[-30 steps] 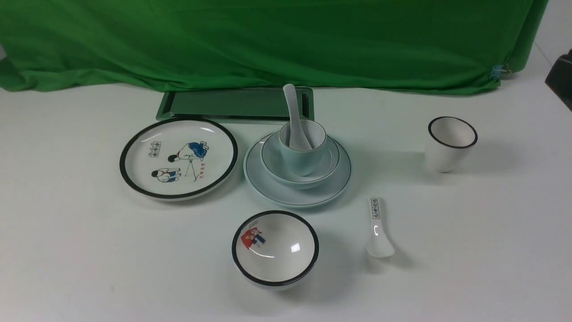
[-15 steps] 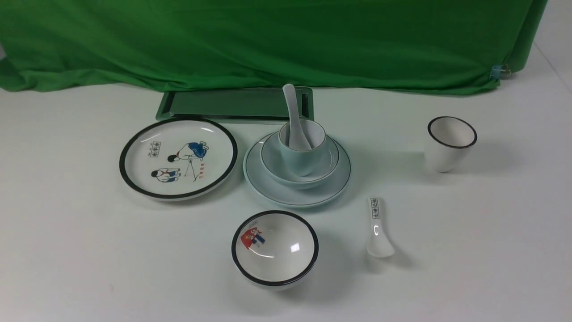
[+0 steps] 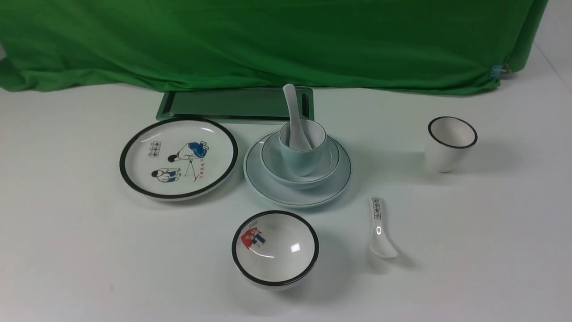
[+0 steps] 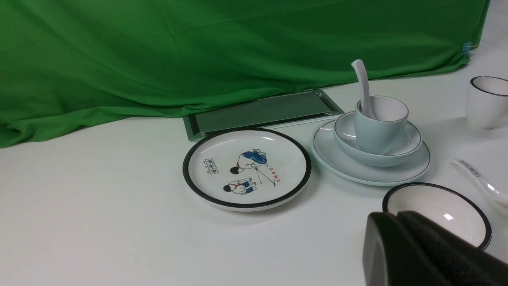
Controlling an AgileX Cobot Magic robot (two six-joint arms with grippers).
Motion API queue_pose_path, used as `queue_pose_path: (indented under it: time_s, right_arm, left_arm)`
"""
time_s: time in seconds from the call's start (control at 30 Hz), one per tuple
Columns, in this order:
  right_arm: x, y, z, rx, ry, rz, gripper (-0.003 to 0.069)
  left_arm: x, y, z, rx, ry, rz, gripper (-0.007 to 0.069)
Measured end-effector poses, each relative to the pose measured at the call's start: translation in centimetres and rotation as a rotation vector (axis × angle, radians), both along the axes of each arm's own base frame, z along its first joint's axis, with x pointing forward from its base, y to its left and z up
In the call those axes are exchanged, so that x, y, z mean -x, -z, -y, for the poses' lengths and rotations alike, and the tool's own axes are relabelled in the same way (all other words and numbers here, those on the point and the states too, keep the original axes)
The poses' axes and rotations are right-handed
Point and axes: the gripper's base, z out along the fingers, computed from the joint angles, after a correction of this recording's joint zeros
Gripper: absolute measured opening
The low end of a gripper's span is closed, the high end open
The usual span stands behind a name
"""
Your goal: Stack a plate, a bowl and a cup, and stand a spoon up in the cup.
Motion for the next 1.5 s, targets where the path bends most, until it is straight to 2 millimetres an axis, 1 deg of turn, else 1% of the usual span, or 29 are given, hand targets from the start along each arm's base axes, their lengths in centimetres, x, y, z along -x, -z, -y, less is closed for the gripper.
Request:
queue_pose_path:
  time_s: [0.23,0.53,1.03,1.13,1.27,1.33,1.37,1.4,1.5]
  right_arm:
    - [0.0,0.1,0.0,-0.013,0.003,-0.007,0.0013]
    - [0.0,0.1,0.0,-0.017,0.005,-0.006,0.0045]
    - [0.0,0.1,0.0,-0.017,0.005,-0.006,0.0061]
    - [0.0,0.1,0.0,-0.017,0.005,-0.006,0.0073]
    - [0.0,0.1,0.0,-0.017,0.005,-0.006,0.0087]
    - [0.0,0.1,0.0,-0.017,0.005,-0.006,0.0092]
    - [0.0,0.1,0.0,-0.017,0.005,-0.006,0.0092]
    - [0.0,0.1,0.0,-0.017,0.005,-0.006,0.0097]
    - [0.0,0.1,0.0,-0.017,0.007,-0.006,0.0106]
  left_arm:
    - [0.0,0.0,0.0,-0.003,0.000,0.001,-0.0029]
    - [0.0,0.0,0.0,-0.003,0.000,0.001,-0.0029]
    - [0.0,0.1,0.1,0.005,0.005,-0.002,-0.0029]
    - [-0.5,0.1,0.4,0.038,0.024,0.050,-0.0029]
    - [-2.2,1.0,0.6,0.058,-0.029,0.260,-0.0029]
    - [-3.0,2.2,0.5,0.063,-0.094,0.324,-0.0029]
    - [-3.1,2.4,0.5,0.063,-0.095,0.326,-0.0029]
    - [-3.5,3.6,0.2,0.056,-0.155,0.338,-0.0029]
    - [-4.0,6.4,-0.2,0.032,-0.254,0.290,-0.0029]
